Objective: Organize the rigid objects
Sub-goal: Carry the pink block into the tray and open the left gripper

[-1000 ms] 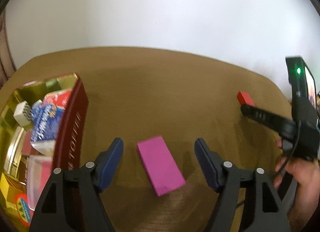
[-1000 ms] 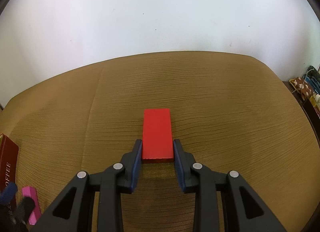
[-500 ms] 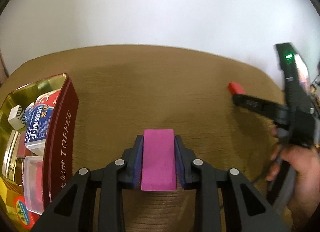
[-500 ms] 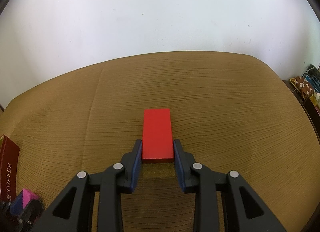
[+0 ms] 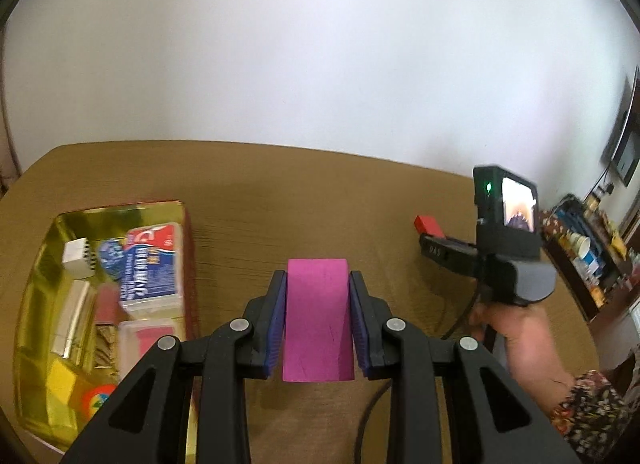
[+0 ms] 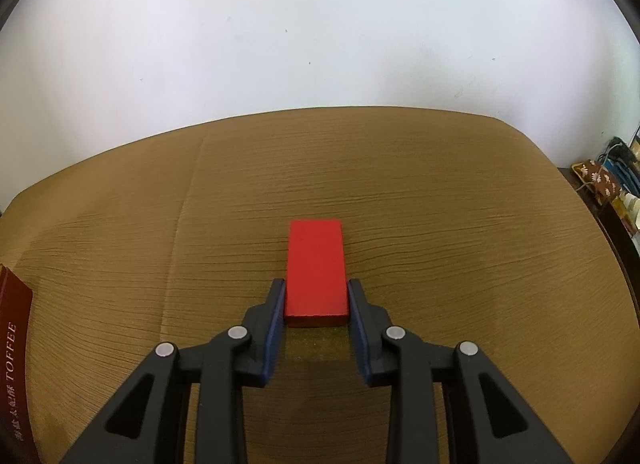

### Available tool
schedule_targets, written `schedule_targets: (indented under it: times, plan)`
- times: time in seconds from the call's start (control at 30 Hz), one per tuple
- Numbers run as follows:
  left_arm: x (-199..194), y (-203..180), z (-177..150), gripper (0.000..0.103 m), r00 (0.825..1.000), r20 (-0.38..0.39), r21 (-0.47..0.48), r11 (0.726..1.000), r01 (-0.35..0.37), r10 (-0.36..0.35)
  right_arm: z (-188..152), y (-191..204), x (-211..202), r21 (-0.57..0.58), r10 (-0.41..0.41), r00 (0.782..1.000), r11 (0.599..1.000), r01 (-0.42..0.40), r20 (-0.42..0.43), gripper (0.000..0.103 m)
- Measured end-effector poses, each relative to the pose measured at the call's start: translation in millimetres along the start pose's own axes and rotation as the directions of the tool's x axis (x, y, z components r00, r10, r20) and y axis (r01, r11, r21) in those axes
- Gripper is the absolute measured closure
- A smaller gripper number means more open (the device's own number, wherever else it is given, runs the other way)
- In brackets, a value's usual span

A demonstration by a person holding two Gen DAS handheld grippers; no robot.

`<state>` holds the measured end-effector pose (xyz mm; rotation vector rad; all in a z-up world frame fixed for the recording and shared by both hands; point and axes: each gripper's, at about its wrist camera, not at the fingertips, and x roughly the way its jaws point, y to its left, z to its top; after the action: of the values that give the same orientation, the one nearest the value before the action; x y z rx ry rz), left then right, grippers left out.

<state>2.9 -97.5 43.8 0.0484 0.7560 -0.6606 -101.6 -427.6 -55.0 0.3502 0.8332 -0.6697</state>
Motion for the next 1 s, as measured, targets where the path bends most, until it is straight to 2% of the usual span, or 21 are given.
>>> schedule_targets:
  times: [0.13,0.23,0.27,0.33,0.4,0.47,0.6,0.77,1.0]
  plan:
    - [-13.0,41.1,9.6,0.077,1.000,0.015,-0.027,1.000,-0.002,0.002,-4.8,3.5,-4.7,0.003,0.005,1.000,1.000,-0.005,0.002,0.073]
    - [-34.0,66.0,10.9,0.077,0.998,0.043,-0.029,0.999,-0.038,0.039,-7.1,2.5,-10.9,0.014,0.006,1.000,1.000,-0.006,0.022,0.073]
    - [-47.3,42.0,13.9,0.077,0.997,0.050,-0.028,0.998,-0.051,0.053,-6.8,1.3,-12.8,0.017,0.007,1.000,1.000,-0.007,0.030,0.073]
    - [-53.0,61.4,4.1,0.077,0.995,0.054,-0.042,0.996,-0.077,0.079,-8.6,-0.9,-16.9,0.024,0.007,0.999,1.000,-0.008,0.042,0.073]
    - [-38.9,44.2,0.4,0.077,0.994,0.047,-0.058,0.993,-0.099,0.102,-11.1,-1.0,-18.4,0.030,0.011,0.999,0.999,-0.012,0.043,0.073]
    - [-35.9,55.3,-2.4,0.077,0.991,0.037,-0.074,0.989,-0.129,0.132,-13.1,-2.1,-22.2,0.037,0.015,0.998,0.999,-0.017,0.054,0.073]
    - [-21.2,74.9,-2.2,0.077,0.983,-0.030,-0.112,0.977,-0.181,0.179,-17.5,-1.9,-29.1,0.048,0.021,0.997,0.999,-0.025,0.078,0.073]
    - [-0.2,107.6,-1.7,0.077,0.966,-0.119,-0.134,0.960,-0.246,0.231,-22.4,-0.3,-38.9,0.058,0.017,0.994,0.998,-0.023,0.110,0.073]
    - [24.5,131.9,0.2,0.077,0.948,-0.198,-0.172,0.943,-0.284,0.249,-31.2,-5.0,-44.2,0.087,0.038,0.994,0.995,-0.047,0.099,0.073]
